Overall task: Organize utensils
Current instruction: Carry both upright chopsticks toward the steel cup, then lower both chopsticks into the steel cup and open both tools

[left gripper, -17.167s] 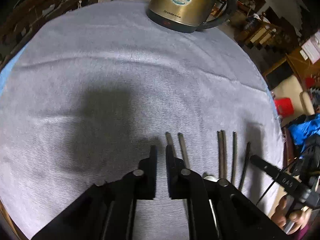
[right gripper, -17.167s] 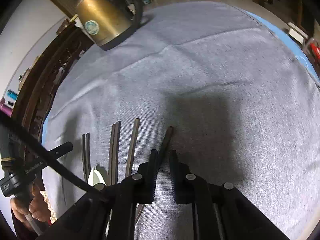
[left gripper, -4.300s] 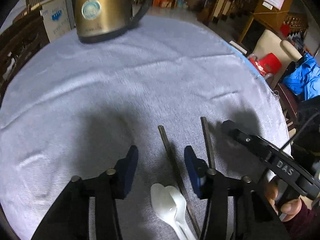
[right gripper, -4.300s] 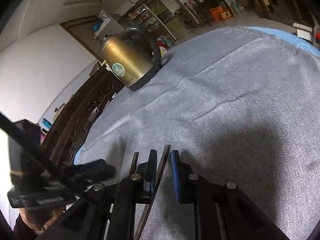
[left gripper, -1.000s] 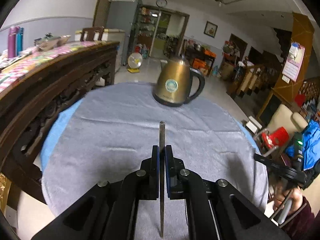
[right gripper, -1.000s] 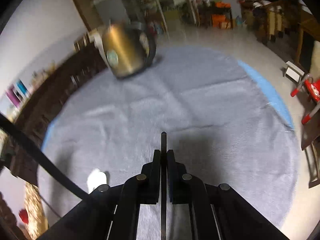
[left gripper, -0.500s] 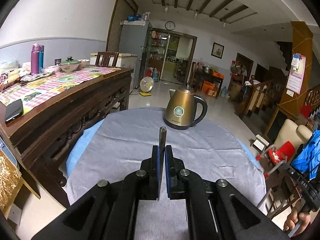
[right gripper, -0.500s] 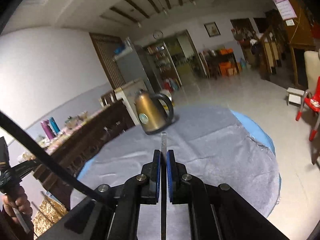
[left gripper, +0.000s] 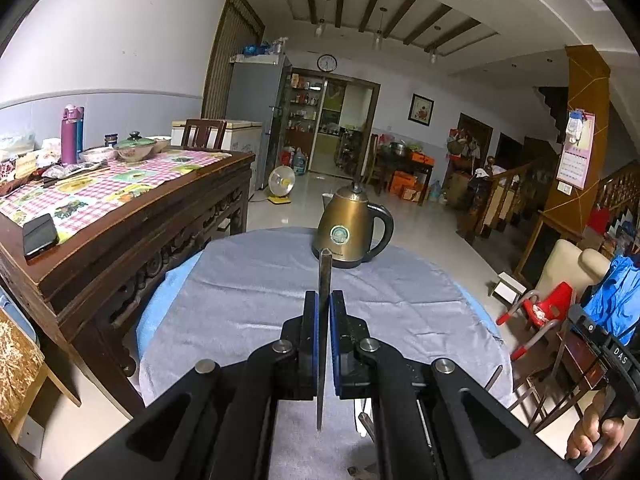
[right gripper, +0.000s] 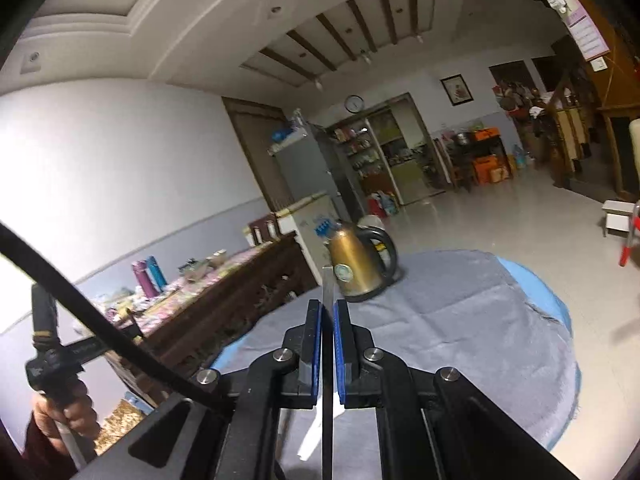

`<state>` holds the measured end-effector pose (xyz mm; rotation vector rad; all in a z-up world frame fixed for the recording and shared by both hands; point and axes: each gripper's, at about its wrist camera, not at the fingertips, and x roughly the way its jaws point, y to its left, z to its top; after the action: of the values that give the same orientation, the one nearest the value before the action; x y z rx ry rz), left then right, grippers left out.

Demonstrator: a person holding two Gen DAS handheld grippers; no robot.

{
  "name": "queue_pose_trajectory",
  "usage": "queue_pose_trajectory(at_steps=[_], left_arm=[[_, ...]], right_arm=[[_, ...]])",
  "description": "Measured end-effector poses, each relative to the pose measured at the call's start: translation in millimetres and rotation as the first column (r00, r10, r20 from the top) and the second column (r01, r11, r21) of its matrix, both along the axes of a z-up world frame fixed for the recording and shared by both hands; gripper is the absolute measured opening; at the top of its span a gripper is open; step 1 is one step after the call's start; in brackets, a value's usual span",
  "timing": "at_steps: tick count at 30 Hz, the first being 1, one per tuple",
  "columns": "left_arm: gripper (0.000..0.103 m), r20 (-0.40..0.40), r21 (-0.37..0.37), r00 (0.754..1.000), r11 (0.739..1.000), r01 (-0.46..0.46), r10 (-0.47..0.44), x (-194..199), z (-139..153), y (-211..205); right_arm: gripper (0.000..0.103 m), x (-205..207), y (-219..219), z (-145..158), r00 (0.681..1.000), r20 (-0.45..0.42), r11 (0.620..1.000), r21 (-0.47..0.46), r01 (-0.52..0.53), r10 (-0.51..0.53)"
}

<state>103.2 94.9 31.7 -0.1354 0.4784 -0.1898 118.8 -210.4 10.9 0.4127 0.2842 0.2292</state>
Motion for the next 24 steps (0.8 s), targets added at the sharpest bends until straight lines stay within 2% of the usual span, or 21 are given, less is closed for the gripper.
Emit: queue_pose_trajectory(at_steps=[14, 24], left_arm=[[0.005, 0.127, -0.008, 0.992, 1.0, 0.017, -0.015, -22.8, 43.2, -5.2], [0.005, 0.164, -0.002, 0.985, 0.998, 0.055, -0.054, -19.8, 54.7, -25.0]], right_arm=[[0.006, 8.3, 54.9, 24.7, 0.99, 0.104, 0.995, -0.013, -0.098, 0.099], [0.006, 14.3, 90.3, 18.2, 0.981, 0.169, 0.993, -0.084, -0.079, 0.092]])
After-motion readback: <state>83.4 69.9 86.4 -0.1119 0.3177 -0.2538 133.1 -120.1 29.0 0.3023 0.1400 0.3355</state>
